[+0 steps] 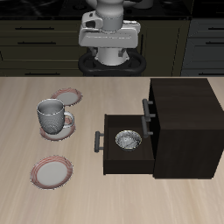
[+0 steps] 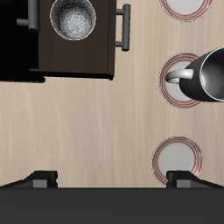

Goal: Place the porcelain mug that is on the plate onto the farthest plate relative to the robot

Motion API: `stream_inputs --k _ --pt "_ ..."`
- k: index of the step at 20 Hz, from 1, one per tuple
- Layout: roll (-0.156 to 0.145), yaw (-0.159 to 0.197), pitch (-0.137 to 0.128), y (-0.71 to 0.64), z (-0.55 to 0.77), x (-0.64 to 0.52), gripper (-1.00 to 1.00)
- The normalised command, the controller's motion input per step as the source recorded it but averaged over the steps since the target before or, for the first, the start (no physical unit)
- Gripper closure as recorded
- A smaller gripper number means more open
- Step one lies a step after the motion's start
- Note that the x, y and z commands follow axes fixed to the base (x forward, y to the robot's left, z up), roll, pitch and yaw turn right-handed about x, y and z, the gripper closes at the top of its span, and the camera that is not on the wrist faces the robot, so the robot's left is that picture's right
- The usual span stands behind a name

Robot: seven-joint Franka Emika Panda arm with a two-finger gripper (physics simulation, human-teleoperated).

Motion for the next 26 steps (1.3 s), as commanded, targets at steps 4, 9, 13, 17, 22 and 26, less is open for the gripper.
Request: stream_inputs --k 4,9,13,17,22,26 --pt "-0.014 -0.002 0.019 -0.2 -0.04 0.13 -1.0" --pt "0.061 0.044 0.009 -0.16 0.0 0.08 -1.0" --pt "0.028 0.001 -0.031 -0.26 0.16 0.08 -1.0" --pt "-0.044 0.026 -0.066 -0.45 0.09 0.1 -1.0" --pt "-0.093 0.02 -0.056 -0.54 -0.04 0.11 -1.0" --pt "-0.074 -0.056 -0.054 -0.54 -0.01 0.06 -1.0"
